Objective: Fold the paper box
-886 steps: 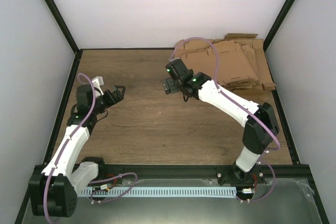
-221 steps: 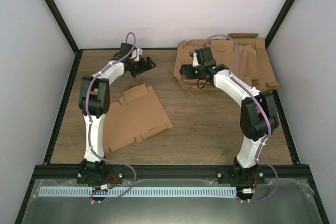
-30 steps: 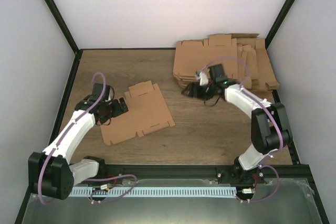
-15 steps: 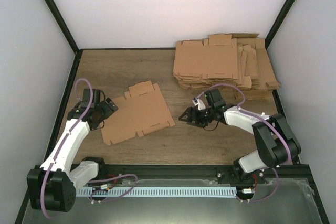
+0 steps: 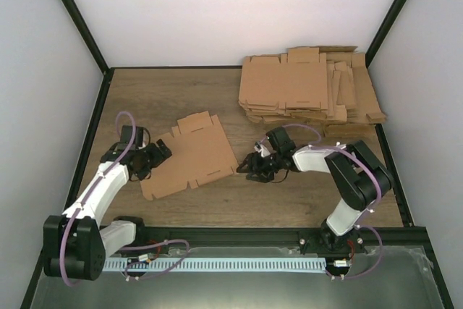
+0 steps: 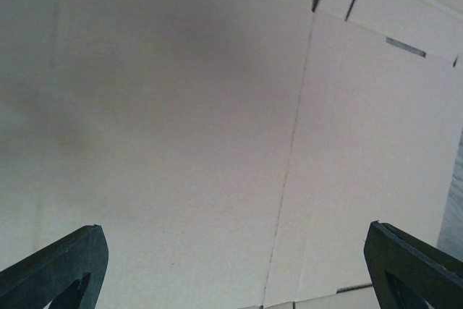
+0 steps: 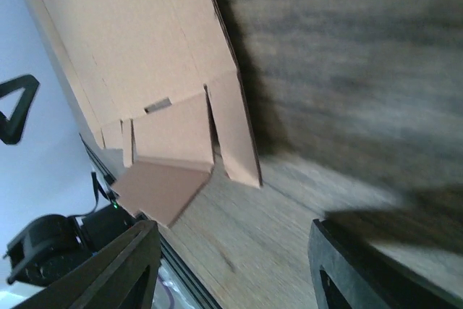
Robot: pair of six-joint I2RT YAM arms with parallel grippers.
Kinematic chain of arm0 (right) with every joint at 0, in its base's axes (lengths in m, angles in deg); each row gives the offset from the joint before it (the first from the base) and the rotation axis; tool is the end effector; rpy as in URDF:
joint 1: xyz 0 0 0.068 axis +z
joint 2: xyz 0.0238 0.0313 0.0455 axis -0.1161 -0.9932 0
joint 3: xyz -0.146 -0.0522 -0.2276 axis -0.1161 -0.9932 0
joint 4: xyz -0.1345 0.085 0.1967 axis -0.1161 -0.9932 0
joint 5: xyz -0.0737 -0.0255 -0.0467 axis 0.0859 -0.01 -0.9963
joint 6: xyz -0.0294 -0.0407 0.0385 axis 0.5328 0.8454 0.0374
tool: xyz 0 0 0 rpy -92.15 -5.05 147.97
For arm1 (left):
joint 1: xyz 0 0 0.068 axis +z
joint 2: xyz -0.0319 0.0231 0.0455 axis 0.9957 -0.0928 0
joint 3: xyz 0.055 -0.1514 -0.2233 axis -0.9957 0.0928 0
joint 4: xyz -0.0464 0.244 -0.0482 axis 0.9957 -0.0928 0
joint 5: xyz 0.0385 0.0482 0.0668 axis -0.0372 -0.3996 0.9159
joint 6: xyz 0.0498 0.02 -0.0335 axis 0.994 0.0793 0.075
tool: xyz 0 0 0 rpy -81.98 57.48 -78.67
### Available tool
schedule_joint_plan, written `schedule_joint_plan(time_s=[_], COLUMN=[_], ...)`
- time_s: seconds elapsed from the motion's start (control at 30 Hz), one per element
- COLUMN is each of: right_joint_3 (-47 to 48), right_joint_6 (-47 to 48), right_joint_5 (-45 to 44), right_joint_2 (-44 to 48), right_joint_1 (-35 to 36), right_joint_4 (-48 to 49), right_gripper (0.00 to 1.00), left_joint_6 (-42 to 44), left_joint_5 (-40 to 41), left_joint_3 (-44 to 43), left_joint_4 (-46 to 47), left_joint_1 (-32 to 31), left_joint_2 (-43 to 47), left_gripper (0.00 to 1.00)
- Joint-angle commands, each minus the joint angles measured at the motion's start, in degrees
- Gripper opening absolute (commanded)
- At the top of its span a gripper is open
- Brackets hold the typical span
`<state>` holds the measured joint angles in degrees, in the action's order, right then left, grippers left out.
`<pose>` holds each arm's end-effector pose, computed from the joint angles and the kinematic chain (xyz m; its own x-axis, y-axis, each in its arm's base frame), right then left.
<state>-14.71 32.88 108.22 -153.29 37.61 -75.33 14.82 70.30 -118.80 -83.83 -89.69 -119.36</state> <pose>0.2230 0.1730 0.1238 -0.9964 0.0234 0.0819 0.0790 0.6144 0.7850 0.1932 -0.0245 0.1929 -0.7642 -0.5801 -0.2821 -0.4443 0.7904 -0.4217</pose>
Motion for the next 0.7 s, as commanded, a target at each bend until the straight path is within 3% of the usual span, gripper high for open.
schedule_joint_plan(time_s=[0.0,0.43,0.67], right_joint_3=[3.7,7.5,8.3], right_joint_6=[-4.8,-4.9,-4.5], right_joint_5=[-1.6,-3.5,-1.0], right_joint_2=[-1.7,-8.2,-9.0], right_joint_1=[0.4,0.5,0.5], right_joint_4=[2.7,2.9,4.6], right_gripper=[0.59,0.5,0.39], left_joint_6=[3.4,5.9,6.5], left_joint_5=[-5.6,-9.2,-10.1], left_joint_3=[1.5,2.8,2.9], left_joint_4=[4.1,7.8,8.3], left_joint_1=[0.3,0.3,0.3], left_joint_2=[-1.8,-9.0,-10.5], left_gripper=[1.0,1.0,1.0])
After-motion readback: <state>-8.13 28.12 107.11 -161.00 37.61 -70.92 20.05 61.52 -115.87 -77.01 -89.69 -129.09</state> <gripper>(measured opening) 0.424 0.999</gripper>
